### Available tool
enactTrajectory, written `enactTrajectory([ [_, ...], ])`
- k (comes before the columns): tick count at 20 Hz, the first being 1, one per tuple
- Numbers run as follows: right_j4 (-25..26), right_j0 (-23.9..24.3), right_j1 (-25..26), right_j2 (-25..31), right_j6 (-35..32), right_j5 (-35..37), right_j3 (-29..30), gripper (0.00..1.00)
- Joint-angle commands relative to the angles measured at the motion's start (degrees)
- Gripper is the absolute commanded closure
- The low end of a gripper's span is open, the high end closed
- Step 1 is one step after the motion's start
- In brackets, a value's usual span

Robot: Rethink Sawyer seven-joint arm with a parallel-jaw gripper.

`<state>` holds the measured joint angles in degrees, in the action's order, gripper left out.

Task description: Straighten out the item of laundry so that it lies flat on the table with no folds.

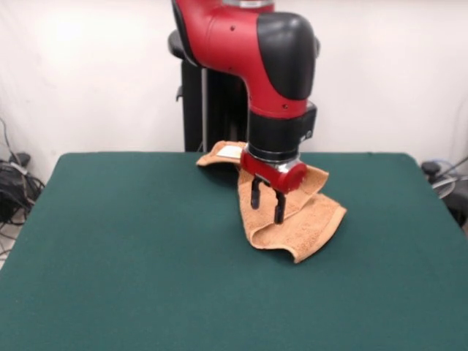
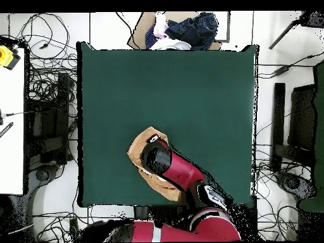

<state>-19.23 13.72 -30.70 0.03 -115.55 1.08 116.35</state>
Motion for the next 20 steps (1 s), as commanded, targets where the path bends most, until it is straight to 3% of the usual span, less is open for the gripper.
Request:
enactTrajectory([
  [1, -1.8, 1.6, 3.9, 7.5, -14.4, -5.1, -0.3, 0.0],
  [8, -2.8, 0.8, 5.9, 7.6, -14.7, -6.4, -1.8, 0.0],
  [20, -3.1, 0.1, 14.0, 7.8, -15.1, -12.4, -5.2, 0.0],
])
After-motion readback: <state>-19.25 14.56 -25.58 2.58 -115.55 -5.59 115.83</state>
